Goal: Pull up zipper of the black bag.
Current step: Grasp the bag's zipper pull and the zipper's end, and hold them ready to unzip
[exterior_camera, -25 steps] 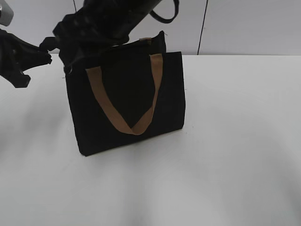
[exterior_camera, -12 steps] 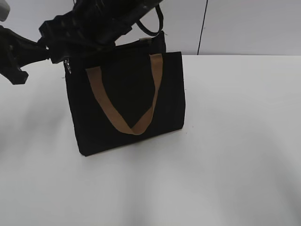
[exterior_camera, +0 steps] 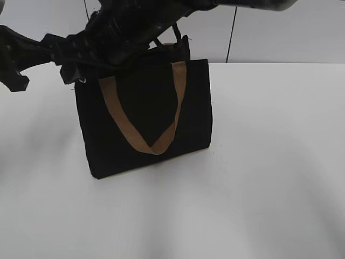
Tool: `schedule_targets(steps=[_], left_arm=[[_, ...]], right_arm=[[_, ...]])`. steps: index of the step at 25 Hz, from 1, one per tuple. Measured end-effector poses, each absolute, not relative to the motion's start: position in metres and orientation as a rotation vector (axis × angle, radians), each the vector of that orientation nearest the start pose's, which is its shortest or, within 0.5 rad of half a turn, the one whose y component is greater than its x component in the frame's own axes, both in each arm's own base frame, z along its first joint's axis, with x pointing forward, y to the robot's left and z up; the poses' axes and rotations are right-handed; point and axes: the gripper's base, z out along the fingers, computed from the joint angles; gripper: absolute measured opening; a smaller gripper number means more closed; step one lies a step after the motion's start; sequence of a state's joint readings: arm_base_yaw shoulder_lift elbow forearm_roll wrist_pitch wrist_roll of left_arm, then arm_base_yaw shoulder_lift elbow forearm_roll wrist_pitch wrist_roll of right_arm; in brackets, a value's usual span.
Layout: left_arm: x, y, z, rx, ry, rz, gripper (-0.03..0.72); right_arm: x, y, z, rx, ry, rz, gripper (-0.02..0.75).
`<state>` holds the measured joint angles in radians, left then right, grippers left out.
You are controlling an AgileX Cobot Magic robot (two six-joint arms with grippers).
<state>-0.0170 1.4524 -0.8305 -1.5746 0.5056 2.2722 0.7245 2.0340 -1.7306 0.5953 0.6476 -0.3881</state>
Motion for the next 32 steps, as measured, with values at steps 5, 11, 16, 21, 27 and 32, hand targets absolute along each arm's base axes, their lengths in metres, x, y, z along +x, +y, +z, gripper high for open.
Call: schedule_targets(steps=[5,11,16,21,27,32], left_arm=[[0.299,-0.051,0.259,0.984,1.772,-0.129,0.029],[0.299,-0.051,0.260,0.985,1.770,-0.137,0.029],[0.299,-0.051,0.260,0.985,1.770,-0.138,0.029],[0.299,-0.051,0.259,0.983,1.772,-0.134,0.029],[0.299,-0.050,0.259,0.978,1.779,-0.121,0.029],[0.299,-0.049,0.256,1.038,1.786,-0.065,0.029]], right_arm=[[0.338,0.338,0.256,-0.885,2.263,0.789,0.366],[0.340,0.339,0.255,-0.870,2.249,0.783,0.281],[0.341,0.339,0.255,-0.866,2.243,0.779,0.076],[0.342,0.338,0.256,-0.868,2.237,0.768,-0.011],[0.343,0.332,0.262,-0.895,2.225,0.727,-0.011],[0.346,0.322,0.265,-0.905,2.245,0.712,-0.012]])
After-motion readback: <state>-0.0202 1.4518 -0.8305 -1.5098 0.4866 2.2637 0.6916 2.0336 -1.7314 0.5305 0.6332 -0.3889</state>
